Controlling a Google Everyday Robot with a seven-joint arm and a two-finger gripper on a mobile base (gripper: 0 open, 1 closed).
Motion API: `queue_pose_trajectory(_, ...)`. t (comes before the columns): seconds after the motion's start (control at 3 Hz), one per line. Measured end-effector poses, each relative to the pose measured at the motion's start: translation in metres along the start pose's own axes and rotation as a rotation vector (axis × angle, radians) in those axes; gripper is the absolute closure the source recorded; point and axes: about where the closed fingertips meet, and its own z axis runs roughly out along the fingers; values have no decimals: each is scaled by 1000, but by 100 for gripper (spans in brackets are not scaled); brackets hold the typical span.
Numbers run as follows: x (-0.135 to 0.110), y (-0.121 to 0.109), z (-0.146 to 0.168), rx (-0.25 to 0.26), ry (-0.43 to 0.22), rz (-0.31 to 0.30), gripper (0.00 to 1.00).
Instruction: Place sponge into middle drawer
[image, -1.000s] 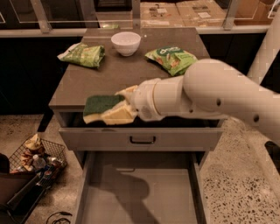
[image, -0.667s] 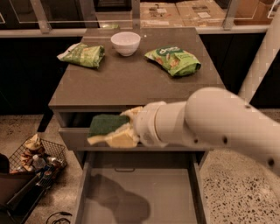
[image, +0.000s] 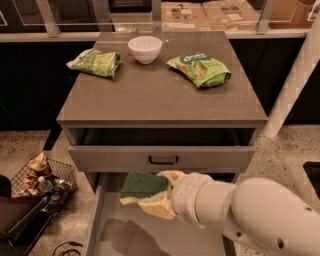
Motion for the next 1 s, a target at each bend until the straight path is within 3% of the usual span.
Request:
queue_pose_trajectory(0.33,56,-14,-8,37,-39,61,100)
queue_pose_trajectory(1.0,63,-15,11,27,-23,59,100)
